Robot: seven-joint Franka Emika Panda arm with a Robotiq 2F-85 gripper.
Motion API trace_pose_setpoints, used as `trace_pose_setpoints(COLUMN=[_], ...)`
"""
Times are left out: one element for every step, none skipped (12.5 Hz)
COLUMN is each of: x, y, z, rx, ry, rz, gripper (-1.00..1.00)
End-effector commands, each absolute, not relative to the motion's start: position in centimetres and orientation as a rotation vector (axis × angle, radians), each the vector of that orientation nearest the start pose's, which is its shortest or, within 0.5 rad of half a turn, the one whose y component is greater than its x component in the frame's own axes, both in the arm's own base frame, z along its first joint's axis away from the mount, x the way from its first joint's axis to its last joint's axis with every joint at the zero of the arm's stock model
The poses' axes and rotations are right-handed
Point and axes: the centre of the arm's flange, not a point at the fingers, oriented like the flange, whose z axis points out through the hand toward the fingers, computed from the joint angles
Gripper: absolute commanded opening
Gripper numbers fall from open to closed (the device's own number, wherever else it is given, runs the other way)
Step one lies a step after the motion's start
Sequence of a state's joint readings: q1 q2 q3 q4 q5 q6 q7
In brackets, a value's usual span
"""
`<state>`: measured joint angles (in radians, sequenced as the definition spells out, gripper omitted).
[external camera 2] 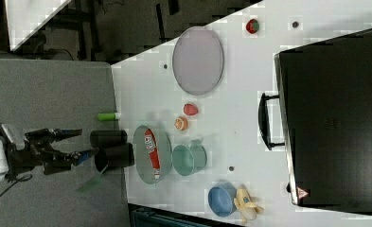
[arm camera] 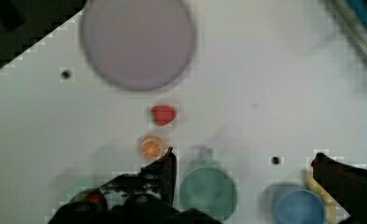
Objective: Pick ketchup from strainer and place it on the table
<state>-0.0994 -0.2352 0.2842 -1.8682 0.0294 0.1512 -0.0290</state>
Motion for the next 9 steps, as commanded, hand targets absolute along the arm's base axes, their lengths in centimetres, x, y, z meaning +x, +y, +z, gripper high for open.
trace_pose_setpoints(x=[48.1, 47.7, 47.2, 46.6, 45.9, 45.3, 44.5, 43.9, 43.5], y=[20.2, 22.8, 25.3, 27.8, 30.0, 32.0, 33.7, 35.0, 36.0], z=[56.7, 55.7, 54.6, 53.4, 52.1, 50.7, 49.3, 47.7, 46.0], rx=[-3.064, -3.078, -3.09, -3.1, -3.108, -3.114, -3.122, -3.124, -3.125], ry=[0.698, 0.619, 0.542, 0.464, 0.392, 0.328, 0.268, 0.221, 0.183], rz=[-0.082, -0.077, -0.066, -0.045, -0.017, 0.018, 0.061, 0.101, 0.135], gripper=[1.0, 1.0, 1.0, 1.0, 1.0, 1.0, 1.0, 1.0, 1.0])
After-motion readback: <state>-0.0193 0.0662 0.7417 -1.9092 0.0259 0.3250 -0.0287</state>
